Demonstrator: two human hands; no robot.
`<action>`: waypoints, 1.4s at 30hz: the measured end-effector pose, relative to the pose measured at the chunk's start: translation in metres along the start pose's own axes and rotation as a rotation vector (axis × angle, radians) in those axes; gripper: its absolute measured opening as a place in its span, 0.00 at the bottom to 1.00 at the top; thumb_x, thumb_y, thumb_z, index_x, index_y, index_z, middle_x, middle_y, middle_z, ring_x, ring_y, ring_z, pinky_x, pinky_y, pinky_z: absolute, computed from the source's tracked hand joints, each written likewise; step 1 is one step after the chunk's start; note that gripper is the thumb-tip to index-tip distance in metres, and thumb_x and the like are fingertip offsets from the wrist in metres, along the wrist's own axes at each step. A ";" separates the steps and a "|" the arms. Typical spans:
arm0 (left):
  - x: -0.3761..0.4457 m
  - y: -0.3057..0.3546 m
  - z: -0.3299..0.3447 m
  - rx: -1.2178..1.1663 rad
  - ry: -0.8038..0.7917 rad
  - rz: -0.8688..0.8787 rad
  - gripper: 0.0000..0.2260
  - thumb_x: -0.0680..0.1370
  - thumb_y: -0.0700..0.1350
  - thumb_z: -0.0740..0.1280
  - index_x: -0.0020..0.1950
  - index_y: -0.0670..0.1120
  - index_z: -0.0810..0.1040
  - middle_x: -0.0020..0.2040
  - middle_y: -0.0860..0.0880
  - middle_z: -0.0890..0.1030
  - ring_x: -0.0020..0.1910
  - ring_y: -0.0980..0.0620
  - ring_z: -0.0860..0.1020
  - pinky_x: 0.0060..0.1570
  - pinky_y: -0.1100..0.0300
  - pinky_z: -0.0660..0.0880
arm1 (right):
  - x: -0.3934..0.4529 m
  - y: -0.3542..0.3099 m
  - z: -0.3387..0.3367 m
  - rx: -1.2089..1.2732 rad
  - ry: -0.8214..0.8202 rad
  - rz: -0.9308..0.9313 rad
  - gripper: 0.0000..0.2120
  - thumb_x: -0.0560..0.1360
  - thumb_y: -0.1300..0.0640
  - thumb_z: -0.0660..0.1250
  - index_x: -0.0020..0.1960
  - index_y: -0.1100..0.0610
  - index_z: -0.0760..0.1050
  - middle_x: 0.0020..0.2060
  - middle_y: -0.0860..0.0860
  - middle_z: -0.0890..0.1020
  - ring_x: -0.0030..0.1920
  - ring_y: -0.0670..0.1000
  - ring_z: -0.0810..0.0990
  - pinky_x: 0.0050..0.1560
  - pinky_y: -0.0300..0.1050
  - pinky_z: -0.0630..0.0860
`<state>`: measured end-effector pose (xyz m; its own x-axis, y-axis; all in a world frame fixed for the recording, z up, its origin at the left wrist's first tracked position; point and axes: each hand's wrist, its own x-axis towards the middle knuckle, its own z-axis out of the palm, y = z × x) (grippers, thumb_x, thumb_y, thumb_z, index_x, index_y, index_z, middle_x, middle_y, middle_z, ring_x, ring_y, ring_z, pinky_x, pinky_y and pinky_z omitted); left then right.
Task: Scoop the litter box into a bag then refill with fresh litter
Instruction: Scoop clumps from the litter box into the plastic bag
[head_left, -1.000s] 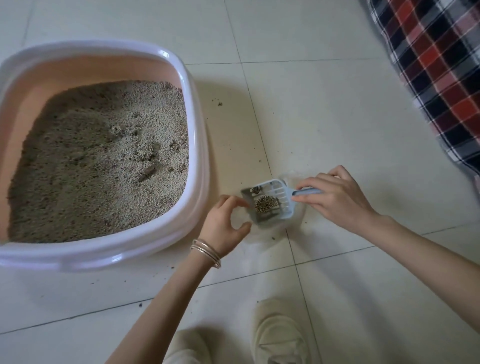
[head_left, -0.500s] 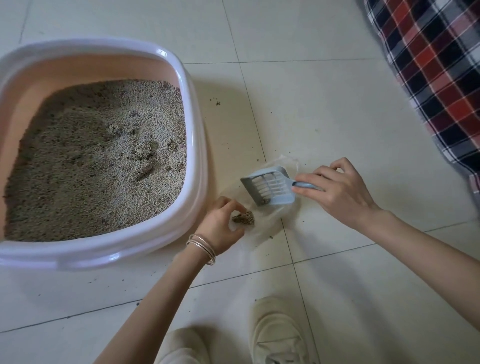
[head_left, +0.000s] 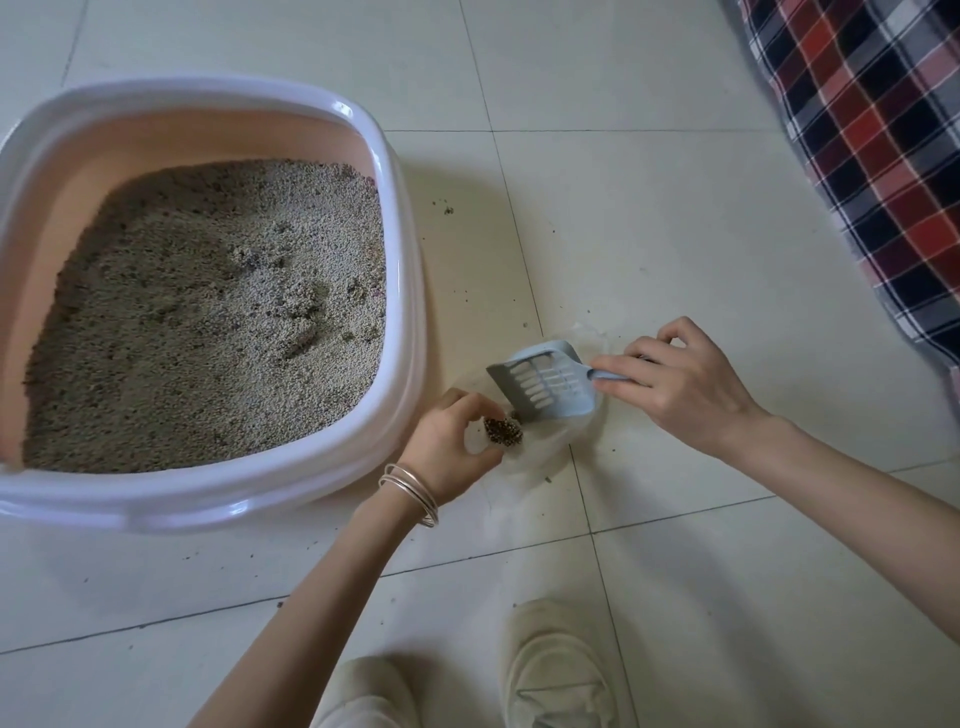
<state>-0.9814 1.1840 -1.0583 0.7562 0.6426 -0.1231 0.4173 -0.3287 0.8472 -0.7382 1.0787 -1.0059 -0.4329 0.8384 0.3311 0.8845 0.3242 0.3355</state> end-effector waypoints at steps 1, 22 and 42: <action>-0.001 0.001 0.000 -0.006 -0.003 0.001 0.15 0.65 0.44 0.69 0.50 0.45 0.79 0.45 0.53 0.73 0.46 0.53 0.75 0.48 0.78 0.67 | 0.002 0.002 -0.001 0.002 -0.004 0.001 0.15 0.74 0.71 0.62 0.43 0.55 0.82 0.46 0.48 0.84 0.36 0.52 0.80 0.42 0.45 0.64; -0.050 0.012 -0.137 -0.316 0.516 -0.007 0.13 0.65 0.53 0.68 0.47 0.53 0.75 0.50 0.53 0.80 0.49 0.60 0.79 0.52 0.70 0.74 | 0.185 0.015 -0.030 0.283 0.075 0.165 0.06 0.74 0.52 0.68 0.46 0.51 0.83 0.43 0.46 0.85 0.42 0.55 0.77 0.42 0.44 0.62; -0.062 -0.045 -0.186 -0.220 0.692 -0.168 0.12 0.65 0.54 0.67 0.48 0.57 0.75 0.52 0.52 0.80 0.52 0.59 0.78 0.55 0.67 0.74 | 0.264 -0.045 0.050 0.110 -0.520 0.077 0.11 0.79 0.51 0.60 0.56 0.46 0.79 0.55 0.46 0.80 0.57 0.54 0.72 0.55 0.48 0.63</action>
<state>-1.1409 1.2871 -0.9923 0.1705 0.9848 0.0321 0.3340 -0.0884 0.9384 -0.8835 1.3076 -0.9772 -0.2479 0.9588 -0.1385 0.9353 0.2742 0.2239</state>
